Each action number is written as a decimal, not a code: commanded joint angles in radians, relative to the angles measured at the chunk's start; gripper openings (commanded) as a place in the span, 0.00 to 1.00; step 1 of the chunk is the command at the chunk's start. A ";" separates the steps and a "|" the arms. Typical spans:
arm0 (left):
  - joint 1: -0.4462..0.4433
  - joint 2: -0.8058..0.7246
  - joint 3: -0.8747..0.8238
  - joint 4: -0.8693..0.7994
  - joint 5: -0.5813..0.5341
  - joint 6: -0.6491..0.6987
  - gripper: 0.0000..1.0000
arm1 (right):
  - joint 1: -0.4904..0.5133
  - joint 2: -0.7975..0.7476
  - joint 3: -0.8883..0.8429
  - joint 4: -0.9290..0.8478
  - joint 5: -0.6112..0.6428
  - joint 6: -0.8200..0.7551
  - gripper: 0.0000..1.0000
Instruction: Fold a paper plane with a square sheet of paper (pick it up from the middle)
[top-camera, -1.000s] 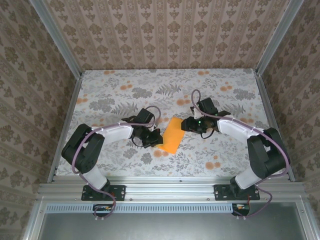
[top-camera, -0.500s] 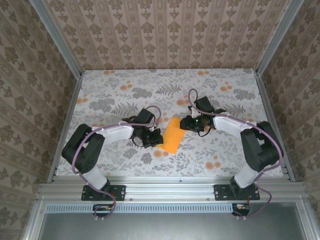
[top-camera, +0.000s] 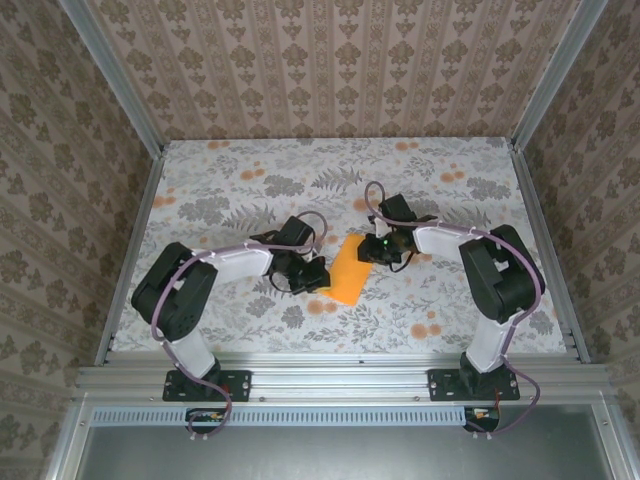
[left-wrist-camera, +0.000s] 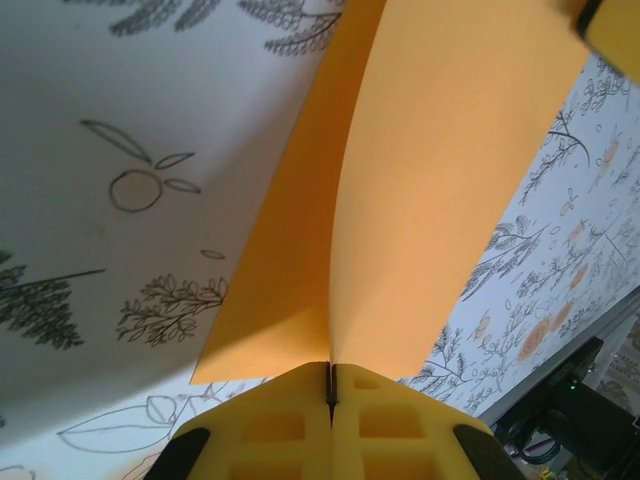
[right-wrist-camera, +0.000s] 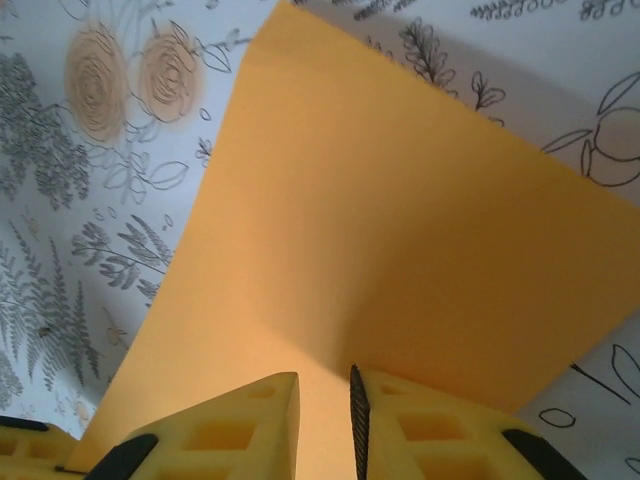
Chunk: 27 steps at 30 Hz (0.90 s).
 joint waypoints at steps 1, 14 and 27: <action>-0.010 0.016 0.036 -0.009 0.003 -0.011 0.03 | 0.005 0.025 0.017 -0.008 -0.002 -0.028 0.23; -0.030 0.068 0.094 -0.013 0.019 -0.009 0.04 | 0.012 0.079 0.013 -0.008 -0.011 -0.051 0.20; -0.049 0.148 0.180 -0.017 0.044 0.003 0.04 | 0.011 0.078 0.012 -0.014 -0.029 -0.076 0.18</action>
